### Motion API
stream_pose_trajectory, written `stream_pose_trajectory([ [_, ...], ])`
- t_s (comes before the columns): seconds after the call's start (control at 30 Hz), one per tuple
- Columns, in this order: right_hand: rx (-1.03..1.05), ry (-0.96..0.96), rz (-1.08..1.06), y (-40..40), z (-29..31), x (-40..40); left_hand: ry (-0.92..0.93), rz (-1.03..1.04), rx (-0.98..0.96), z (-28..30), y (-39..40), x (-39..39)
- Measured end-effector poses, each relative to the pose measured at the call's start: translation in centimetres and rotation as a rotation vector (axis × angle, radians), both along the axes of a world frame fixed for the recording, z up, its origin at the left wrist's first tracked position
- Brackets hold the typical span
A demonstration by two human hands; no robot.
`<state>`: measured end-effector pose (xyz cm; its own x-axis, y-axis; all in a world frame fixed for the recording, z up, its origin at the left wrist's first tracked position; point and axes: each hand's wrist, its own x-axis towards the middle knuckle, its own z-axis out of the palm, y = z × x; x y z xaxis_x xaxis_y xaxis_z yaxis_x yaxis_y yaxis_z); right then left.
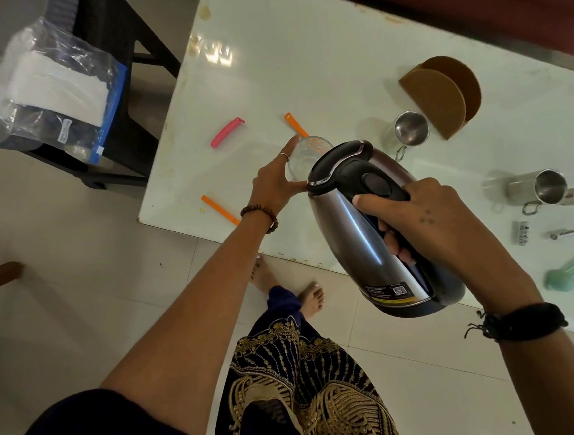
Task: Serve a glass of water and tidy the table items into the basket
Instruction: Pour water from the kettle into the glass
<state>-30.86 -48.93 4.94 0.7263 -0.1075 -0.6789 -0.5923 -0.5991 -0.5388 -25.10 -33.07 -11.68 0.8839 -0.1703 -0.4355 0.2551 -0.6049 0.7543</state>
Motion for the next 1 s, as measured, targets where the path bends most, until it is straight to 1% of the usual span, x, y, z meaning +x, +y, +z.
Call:
stream_pose_trajectory([
  [0.3,0.024,0.021,-0.043,0.00,0.11,-0.28,0.010,0.004,-0.009,0.47,-0.06,-0.11],
  [0.43,0.012,-0.016,0.056,-0.09,-0.09,-0.46,0.023,0.011,-0.009,0.46,-0.04,-0.05],
  [0.5,0.012,-0.024,0.063,-0.20,-0.03,-0.43,0.014,-0.003,0.003,0.38,-0.03,-0.02],
  [0.57,0.009,-0.021,0.059,-0.20,0.08,-0.20,0.007,-0.010,0.006,0.35,-0.01,-0.03],
  [0.7,0.047,0.006,-0.039,-0.25,0.32,0.13,0.013,-0.006,0.005,0.25,-0.03,0.03],
  [0.87,0.013,-0.005,0.040,-0.14,0.21,0.03,0.010,-0.010,-0.004,0.15,-0.07,0.07],
  [1.0,0.044,0.027,-0.032,-0.15,0.55,0.51,0.008,-0.003,-0.007,0.12,-0.05,0.02],
])
